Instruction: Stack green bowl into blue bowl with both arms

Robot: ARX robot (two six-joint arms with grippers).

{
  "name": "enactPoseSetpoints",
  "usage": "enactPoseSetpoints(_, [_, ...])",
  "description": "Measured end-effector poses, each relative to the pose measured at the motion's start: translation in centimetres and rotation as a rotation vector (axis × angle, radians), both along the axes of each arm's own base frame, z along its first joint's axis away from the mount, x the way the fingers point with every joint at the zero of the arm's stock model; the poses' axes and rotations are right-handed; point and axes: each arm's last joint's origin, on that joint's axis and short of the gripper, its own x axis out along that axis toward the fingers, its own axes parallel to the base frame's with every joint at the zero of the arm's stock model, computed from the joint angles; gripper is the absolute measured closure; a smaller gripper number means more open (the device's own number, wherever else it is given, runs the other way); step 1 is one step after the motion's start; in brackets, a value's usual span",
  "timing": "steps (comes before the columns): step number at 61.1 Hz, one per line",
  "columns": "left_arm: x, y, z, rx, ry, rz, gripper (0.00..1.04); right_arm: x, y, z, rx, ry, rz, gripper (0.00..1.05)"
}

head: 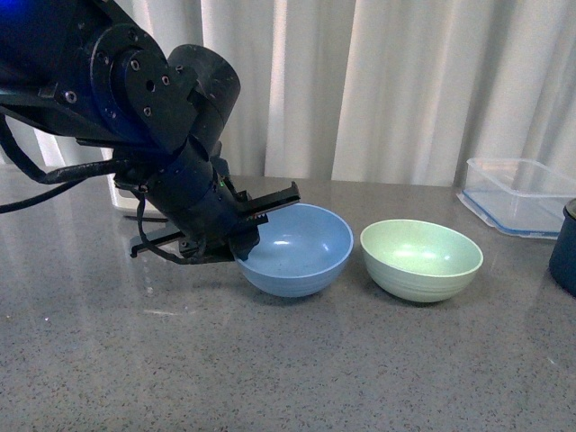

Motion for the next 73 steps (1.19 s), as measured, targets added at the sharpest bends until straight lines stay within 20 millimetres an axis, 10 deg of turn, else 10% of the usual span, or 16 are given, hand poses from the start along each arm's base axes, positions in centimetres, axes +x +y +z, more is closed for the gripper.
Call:
enactPoseSetpoints(18, [0.1, -0.5, -0.1, -0.016, 0.004, -0.022, 1.00, 0.0, 0.0, 0.0, 0.000, 0.000, 0.000, 0.10])
enactPoseSetpoints(35, [-0.2, -0.3, 0.9, -0.047, 0.000, -0.063, 0.55, 0.0, 0.0, 0.0, 0.000, 0.000, 0.000, 0.10])
enactPoseSetpoints(42, [-1.4, 1.0, 4.4, -0.082, -0.144, -0.083, 0.33, 0.0, 0.0, 0.0, 0.000, 0.000, 0.000, 0.10])
enactPoseSetpoints(48, [-5.8, 4.0, 12.6, -0.070, -0.550, -0.055, 0.07, 0.0, 0.0, 0.0, 0.000, 0.000, 0.000, 0.10])
enactPoseSetpoints(56, [-11.1, 6.9, 15.7, 0.182, -0.896, 0.128, 0.29, 0.0, 0.0, 0.0, 0.000, 0.000, 0.000, 0.10])
enactPoseSetpoints(73, [-17.7, 10.3, 4.9, 0.314, -0.777, 0.071, 0.83, 0.0, 0.0, 0.0, 0.000, 0.000, 0.000, 0.10])
